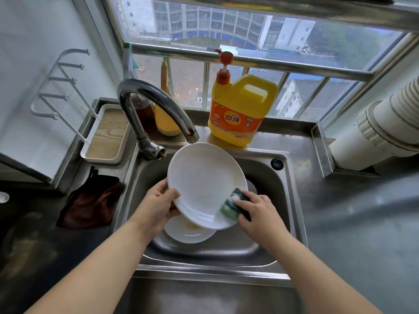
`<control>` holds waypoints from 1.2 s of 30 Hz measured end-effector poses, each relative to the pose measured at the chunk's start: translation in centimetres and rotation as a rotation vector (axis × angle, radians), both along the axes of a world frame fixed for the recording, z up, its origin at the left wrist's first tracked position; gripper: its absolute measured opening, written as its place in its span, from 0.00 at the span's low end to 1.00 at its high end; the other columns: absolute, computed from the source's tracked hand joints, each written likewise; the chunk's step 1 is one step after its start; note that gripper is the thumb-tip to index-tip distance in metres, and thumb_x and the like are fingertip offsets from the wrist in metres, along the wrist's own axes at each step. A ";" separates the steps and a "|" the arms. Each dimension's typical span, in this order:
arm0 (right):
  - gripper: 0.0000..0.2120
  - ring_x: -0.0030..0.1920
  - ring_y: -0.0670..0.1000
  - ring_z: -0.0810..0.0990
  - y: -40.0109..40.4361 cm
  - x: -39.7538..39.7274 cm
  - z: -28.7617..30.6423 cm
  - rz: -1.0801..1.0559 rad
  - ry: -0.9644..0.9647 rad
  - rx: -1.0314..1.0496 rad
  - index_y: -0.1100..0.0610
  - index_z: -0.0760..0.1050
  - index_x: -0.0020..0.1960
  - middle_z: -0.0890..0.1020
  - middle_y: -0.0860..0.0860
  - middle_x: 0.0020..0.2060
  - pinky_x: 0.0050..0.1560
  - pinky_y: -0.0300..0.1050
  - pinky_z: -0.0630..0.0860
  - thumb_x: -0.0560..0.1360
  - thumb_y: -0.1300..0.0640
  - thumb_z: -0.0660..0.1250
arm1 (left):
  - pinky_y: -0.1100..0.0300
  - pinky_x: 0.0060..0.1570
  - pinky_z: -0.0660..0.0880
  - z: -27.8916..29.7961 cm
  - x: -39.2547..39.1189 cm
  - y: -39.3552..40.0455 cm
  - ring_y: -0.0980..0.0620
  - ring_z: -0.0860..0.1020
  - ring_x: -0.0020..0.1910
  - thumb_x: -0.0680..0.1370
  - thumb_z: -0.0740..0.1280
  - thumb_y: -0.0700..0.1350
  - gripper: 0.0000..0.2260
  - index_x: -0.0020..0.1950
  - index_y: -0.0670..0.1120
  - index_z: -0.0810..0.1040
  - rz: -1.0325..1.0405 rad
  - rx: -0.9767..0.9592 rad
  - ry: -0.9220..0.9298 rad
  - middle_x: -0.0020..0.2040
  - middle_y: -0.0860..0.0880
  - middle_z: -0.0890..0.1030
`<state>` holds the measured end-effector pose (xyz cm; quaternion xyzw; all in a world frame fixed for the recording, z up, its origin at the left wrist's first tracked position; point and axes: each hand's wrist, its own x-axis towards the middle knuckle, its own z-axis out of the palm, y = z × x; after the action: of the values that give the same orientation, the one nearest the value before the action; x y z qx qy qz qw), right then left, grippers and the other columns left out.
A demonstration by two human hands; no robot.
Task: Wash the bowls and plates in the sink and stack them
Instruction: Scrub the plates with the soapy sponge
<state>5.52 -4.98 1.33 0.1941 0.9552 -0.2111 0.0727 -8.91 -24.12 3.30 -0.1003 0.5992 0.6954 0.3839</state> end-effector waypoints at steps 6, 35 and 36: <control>0.21 0.66 0.54 0.65 -6.8 -1.0 1.4 0.013 0.155 -0.250 0.47 0.71 0.69 0.66 0.49 0.72 0.66 0.38 0.58 0.77 0.51 0.60 | 0.57 0.30 0.79 -0.2 0.9 1.1 0.47 0.81 0.40 0.78 0.55 0.29 0.18 0.61 0.45 0.75 0.004 0.031 0.024 0.48 0.42 0.81; 0.32 0.55 0.58 0.76 -2.1 -0.3 2.2 0.277 0.109 0.194 0.50 0.77 0.62 0.75 0.51 0.66 0.57 0.54 0.75 0.64 0.33 0.64 | 0.58 0.31 0.80 0.9 -2.4 -1.8 0.47 0.78 0.43 0.78 0.55 0.32 0.12 0.50 0.44 0.76 -0.062 -0.088 -0.020 0.45 0.44 0.81; 0.33 0.52 0.58 0.77 -2.5 -0.3 2.0 0.308 0.134 0.249 0.52 0.77 0.61 0.76 0.52 0.65 0.54 0.54 0.77 0.61 0.35 0.69 | 0.58 0.31 0.80 0.9 -2.6 -1.9 0.47 0.78 0.42 0.78 0.55 0.32 0.12 0.51 0.44 0.76 -0.072 -0.094 -0.031 0.45 0.43 0.81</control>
<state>5.26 -7.52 3.37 0.0387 0.9951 -0.0901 0.0157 -11.50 -25.99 4.19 -0.1073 0.6284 0.6507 0.4126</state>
